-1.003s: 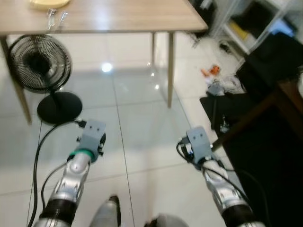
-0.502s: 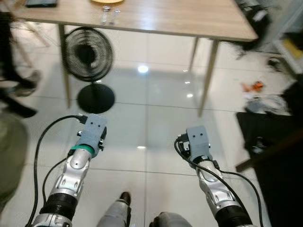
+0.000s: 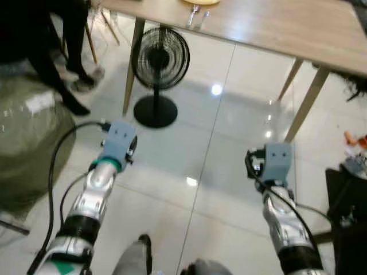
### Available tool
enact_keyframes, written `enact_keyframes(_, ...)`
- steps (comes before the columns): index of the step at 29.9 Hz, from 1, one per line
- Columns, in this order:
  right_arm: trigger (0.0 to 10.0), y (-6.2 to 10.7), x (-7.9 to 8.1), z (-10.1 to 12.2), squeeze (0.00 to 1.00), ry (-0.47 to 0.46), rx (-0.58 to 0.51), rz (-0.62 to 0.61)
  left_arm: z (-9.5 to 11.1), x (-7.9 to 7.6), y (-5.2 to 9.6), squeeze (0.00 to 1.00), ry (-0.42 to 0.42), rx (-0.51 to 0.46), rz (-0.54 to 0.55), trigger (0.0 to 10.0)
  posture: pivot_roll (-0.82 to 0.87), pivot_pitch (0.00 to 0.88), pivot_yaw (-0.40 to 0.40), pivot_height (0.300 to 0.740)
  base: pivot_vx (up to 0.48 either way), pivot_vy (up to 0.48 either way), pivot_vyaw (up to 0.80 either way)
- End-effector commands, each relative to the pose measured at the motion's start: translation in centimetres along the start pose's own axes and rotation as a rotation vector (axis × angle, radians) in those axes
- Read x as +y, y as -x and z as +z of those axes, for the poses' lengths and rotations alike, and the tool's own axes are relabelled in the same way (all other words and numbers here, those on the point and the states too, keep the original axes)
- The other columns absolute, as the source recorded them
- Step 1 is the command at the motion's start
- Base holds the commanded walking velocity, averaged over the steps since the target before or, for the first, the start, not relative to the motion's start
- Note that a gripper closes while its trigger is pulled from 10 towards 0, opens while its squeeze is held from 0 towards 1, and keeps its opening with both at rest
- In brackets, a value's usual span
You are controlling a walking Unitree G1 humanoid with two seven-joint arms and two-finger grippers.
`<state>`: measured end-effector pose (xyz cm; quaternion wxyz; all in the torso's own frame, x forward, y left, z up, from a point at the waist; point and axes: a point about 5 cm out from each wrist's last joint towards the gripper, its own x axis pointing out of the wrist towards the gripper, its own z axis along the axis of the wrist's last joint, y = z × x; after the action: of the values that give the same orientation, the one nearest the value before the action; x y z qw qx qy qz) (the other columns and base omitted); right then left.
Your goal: Setting the table
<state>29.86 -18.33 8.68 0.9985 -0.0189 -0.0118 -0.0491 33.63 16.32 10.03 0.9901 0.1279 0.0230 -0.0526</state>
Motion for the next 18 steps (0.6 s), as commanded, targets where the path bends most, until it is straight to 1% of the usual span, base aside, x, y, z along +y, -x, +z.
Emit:
enact_keyframes(1,10.0,-0.2,-0.1,1.2,0.0,-0.048,-0.05,-0.01,0.2,-0.4,-0.1,0.0,0.02,-0.006,0.007,10.0,0.0,0.012,-0.038,0.74,0.472,0.0,0.0)
enact_keyframes(2,10.0,-0.2,-0.1,1.2,0.0,-0.048,-0.05,-0.01,0.2,-0.4,-0.1,0.0,0.02,-0.006,0.007,10.0,0.0,0.012,-0.038,0.74,0.472,0.0,0.0)
enact_keyframes(4,10.0,-0.7,-0.2,2.2,0.0,-0.059,-0.084,-0.004,0.9,-0.9,-0.4,0.0,0.032,-0.028,-0.003,10.0,0.0,0.005,-0.033,0.74,0.476,0.0,0.0)
enact_keyframes(8,10.0,-1.0,-0.7,2.9,0.0,-0.055,-0.107,-0.01,1.7,-1.6,-0.6,0.0,0.044,-0.056,-0.036,10.0,0.0,0.005,-0.036,0.74,0.474,0.0,0.0)
enact_keyframes(15,10.0,-1.0,-0.6,3.1,0.0,-0.034,-0.116,0.011,1.6,-1.8,-0.5,0.0,0.045,-0.059,-0.039,10.0,0.01,0.002,-0.038,0.74,0.472,0.0,0.0)
enact_keyframes(18,10.0,-0.8,-0.2,2.9,0.0,-0.042,-0.111,0.026,1.5,-1.7,-0.4,0.0,0.044,-0.059,-0.032,10.0,0.01,0.0,-0.04,0.74,0.472,0.0,0.0)
